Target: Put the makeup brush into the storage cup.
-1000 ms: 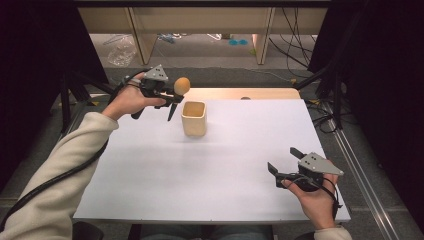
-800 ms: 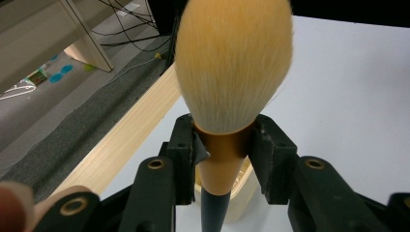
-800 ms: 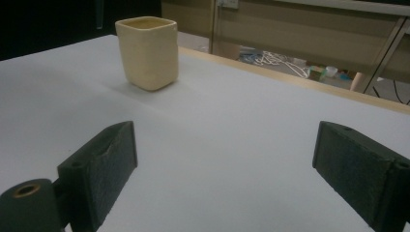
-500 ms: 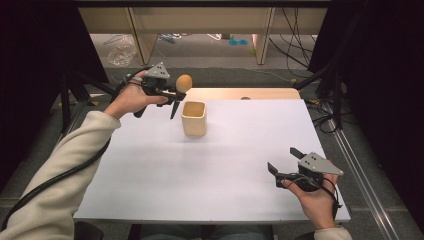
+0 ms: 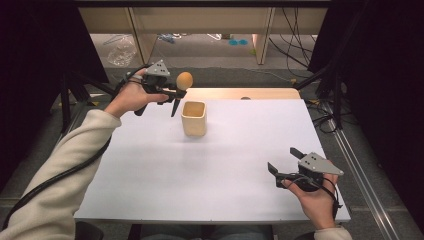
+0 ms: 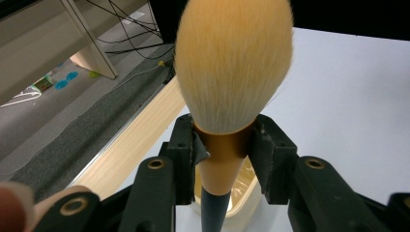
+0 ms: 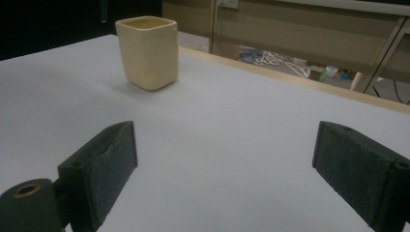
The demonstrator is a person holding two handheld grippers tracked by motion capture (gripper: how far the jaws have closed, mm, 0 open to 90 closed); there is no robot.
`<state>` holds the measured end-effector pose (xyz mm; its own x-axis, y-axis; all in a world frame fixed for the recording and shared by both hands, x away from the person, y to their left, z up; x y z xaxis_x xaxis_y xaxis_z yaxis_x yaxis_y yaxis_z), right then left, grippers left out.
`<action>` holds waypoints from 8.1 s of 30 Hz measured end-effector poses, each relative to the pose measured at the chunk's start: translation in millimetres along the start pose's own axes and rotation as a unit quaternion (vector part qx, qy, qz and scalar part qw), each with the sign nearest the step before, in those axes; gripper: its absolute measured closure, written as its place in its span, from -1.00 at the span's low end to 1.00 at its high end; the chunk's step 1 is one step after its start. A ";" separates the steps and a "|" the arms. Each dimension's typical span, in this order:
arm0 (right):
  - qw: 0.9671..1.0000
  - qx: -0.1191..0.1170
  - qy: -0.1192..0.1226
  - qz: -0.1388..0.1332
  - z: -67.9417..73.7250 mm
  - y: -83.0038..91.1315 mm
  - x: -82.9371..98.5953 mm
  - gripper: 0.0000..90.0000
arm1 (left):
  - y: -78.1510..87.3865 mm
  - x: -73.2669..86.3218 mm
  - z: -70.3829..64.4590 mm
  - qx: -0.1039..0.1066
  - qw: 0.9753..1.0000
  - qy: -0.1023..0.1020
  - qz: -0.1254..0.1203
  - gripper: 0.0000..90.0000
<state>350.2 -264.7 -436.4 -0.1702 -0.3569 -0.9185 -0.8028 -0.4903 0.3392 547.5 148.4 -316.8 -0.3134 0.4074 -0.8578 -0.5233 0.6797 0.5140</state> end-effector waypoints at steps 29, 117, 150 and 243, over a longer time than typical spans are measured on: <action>1.000 -0.005 -0.003 -0.009 0.5 -1.4 0.1 -0.78 | -0.2 -8.0 -2.4 -0.003 1.000 -0.005 -0.008 0.44; 1.000 0.000 -0.002 -0.002 0.2 -0.8 0.5 -0.77 | -22.9 -24.1 -11.2 -0.002 0.999 0.009 -0.051 0.44; 1.000 -0.002 -0.001 -0.007 0.0 -0.7 0.5 -0.77 | -34.1 -20.8 -12.8 -0.001 0.998 0.010 -0.054 0.44; 1.000 -0.003 -0.001 -0.005 0.5 -0.7 0.7 -0.76 | -59.7 -5.3 -14.9 -0.004 0.998 0.019 -0.062 0.44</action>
<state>350.4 -264.2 -437.4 -0.1627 -0.3503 -0.9224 -0.8006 -0.4995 0.3310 568.6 96.6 -342.9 -0.2752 0.2961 -0.9147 -0.5670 0.7183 0.4031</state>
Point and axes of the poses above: each handheld gripper's, and its own axes: y roughly backward along the jaws, x roughly out of its underside, z roughly to its left, the point moved 2 cm from there along -y, roughly forward along the jaws, and after that the axes turned 10 degrees about y, right-handed, at the moved point
